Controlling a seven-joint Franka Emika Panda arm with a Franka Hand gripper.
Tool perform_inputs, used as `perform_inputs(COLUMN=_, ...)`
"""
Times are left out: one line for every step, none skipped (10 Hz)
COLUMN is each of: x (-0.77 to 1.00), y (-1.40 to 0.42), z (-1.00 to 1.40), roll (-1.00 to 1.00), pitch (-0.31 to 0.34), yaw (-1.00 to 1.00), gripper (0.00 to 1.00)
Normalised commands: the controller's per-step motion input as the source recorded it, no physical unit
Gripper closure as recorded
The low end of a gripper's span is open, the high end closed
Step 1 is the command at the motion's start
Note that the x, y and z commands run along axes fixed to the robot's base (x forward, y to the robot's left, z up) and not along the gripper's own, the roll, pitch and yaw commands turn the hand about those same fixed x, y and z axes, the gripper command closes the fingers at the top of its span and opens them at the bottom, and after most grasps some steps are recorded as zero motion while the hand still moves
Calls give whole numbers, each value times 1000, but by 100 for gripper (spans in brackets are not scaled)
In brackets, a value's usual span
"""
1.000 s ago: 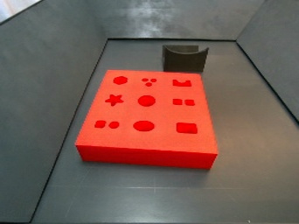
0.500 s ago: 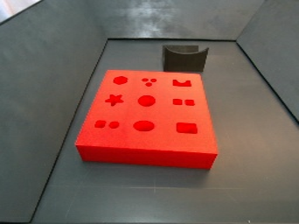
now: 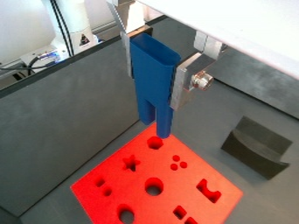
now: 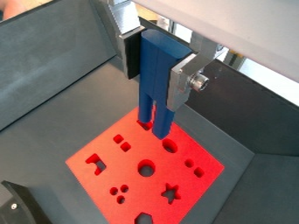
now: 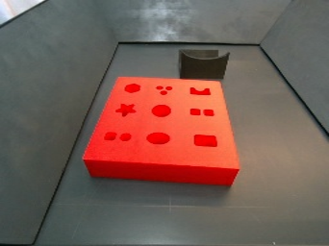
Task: Pick up the square-circle object. Move up. Place the square-circle object on the fixture. Regrasp the square-circle object. Move to above the board. Insert the square-circle object.
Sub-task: Insert the square-circle object.
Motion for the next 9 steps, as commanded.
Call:
perform_inputs(x=-51, y=240, z=-1000, roll=-13, pitch=0, yaw=117, gripper=100)
perform_inputs(x=0, y=509, z=-1000, roll=-49, pitch=0, yaw=243, gripper=100)
perform_inputs(x=209, y=591, z=-829, roll=-151, pitch=0, yaw=277, gripper=100)
perform_inputs(x=346, y=531, z=-714, roll=-230, pitch=0, yaw=257, gripper=100)
perform_inputs(x=551, y=329, z=-734, roll=-220, pitch=24, yaw=109, gripper=100)
perform_inputs(x=0, y=-200, z=-731, roll=-169, pitch=0, yaw=0, gripper=100)
perform_inputs(x=-317, y=-706, z=-686, roll=-17, pitch=-129, yaw=66, gripper=100)
perform_inputs(x=-443, y=-894, z=-623, roll=129, pitch=-130, yaw=191, gripper=100)
perform_inputs(x=-577, y=-811, z=-751, roll=194, pitch=-137, yaw=249, gripper=100)
